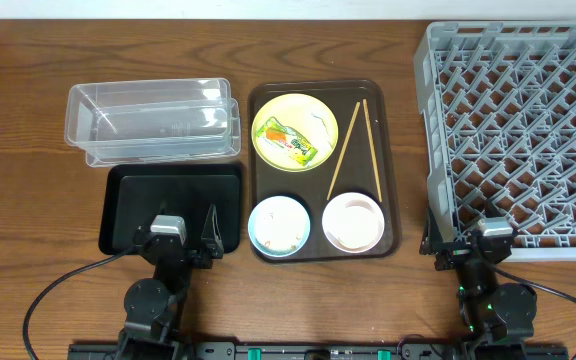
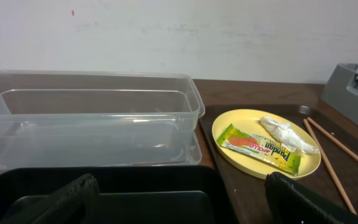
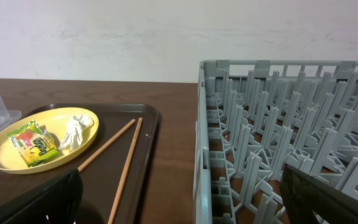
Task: Sort waste into correct bins and load items into the dishwasher rack
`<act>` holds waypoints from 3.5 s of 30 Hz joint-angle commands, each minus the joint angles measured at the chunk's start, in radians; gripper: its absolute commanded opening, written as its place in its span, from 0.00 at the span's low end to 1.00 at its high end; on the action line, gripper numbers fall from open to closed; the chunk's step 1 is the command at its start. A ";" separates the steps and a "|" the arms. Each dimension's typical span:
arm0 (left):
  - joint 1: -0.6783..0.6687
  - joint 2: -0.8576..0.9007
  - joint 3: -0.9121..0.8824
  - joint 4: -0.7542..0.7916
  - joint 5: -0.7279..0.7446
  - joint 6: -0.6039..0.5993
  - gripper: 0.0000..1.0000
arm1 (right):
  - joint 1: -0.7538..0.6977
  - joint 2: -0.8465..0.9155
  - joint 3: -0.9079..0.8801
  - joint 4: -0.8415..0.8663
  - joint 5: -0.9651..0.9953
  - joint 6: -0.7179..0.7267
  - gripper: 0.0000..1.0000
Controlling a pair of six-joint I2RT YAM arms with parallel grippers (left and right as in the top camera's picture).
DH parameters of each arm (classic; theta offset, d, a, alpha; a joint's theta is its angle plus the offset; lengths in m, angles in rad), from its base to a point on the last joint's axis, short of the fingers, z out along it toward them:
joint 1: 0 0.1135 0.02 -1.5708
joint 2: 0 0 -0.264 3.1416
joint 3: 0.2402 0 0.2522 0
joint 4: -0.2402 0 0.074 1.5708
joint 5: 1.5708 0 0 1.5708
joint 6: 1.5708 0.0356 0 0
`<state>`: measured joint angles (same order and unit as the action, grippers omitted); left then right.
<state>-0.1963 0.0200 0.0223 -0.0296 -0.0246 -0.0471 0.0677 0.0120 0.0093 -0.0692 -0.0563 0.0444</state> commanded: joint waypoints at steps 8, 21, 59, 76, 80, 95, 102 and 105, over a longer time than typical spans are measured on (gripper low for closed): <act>0.006 0.003 -0.018 -0.041 -0.009 0.013 0.88 | -0.022 -0.005 -0.004 0.001 -0.004 0.010 0.99; 0.006 0.003 -0.018 -0.041 -0.009 0.013 0.88 | -0.022 -0.005 -0.004 0.001 -0.004 0.010 0.99; 0.006 0.004 -0.018 -0.041 -0.009 0.013 0.88 | -0.022 -0.005 -0.004 0.001 -0.004 0.010 0.99; 0.006 0.004 -0.018 -0.013 0.225 -0.033 0.88 | -0.021 -0.005 -0.004 0.007 -0.094 0.140 0.99; 0.006 0.004 -0.016 0.054 0.350 -0.047 0.88 | -0.021 -0.005 -0.004 0.012 -0.135 0.392 0.99; 0.006 0.262 0.547 -0.124 0.402 -0.142 0.88 | -0.021 0.100 0.407 -0.137 -0.375 0.346 0.99; 0.006 0.693 1.024 -0.565 0.603 -0.142 0.88 | -0.021 0.402 0.819 -0.620 -0.375 0.191 0.99; 0.006 0.813 1.120 -0.679 0.699 -0.142 0.88 | -0.021 0.521 0.946 -0.780 -0.375 0.167 0.99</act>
<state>-0.1963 0.7475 1.0687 -0.6529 0.5285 -0.1860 0.0677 0.4500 0.8650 -0.7849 -0.4232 0.2840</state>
